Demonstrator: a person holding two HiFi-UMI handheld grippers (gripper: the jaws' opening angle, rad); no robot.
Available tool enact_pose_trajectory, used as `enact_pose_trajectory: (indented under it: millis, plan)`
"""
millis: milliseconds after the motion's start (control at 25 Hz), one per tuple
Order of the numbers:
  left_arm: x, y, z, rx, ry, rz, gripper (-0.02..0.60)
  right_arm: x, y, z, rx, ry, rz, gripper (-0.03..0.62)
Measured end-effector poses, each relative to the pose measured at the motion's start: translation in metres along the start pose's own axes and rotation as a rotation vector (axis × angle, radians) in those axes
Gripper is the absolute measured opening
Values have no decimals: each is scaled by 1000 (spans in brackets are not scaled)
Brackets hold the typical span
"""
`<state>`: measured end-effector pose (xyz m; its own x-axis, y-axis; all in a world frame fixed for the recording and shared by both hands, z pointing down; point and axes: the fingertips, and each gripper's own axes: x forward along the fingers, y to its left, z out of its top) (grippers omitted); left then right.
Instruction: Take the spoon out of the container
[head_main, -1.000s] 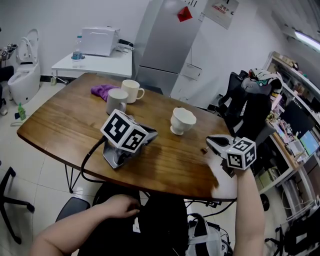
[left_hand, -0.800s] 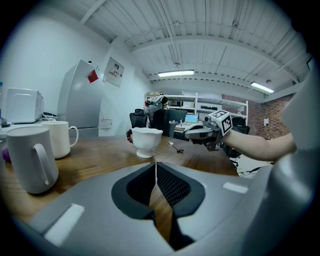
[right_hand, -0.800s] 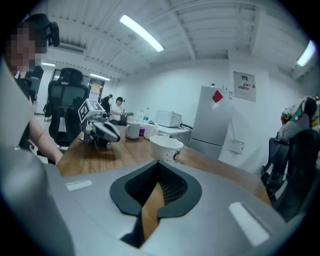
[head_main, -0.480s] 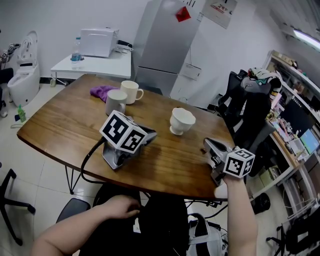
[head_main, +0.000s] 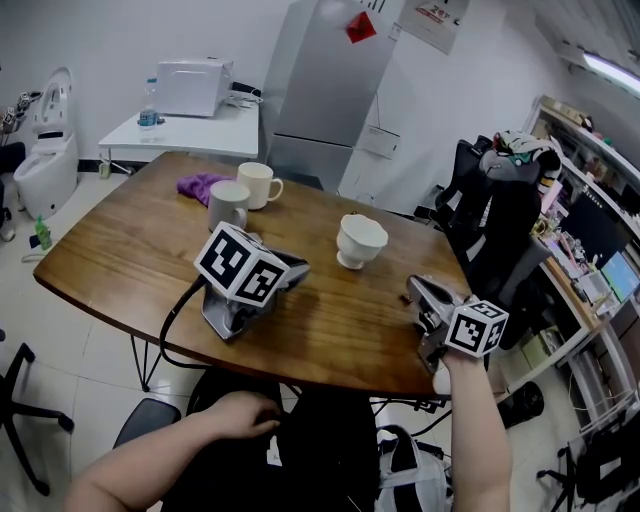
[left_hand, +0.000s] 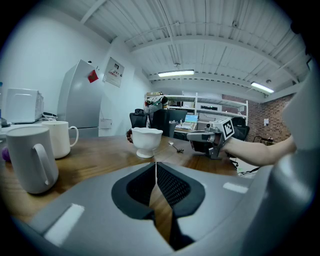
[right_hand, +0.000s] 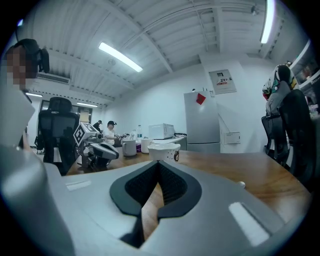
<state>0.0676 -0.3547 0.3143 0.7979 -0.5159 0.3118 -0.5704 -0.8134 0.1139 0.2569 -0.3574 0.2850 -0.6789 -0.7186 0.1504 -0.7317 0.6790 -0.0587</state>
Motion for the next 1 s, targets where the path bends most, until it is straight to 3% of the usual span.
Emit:
enact_pose_trajectory:
  millis: [1000]
  plan:
    - [-2,0,2,10,-5,7,12,2,3,-5,11,32,0,2]
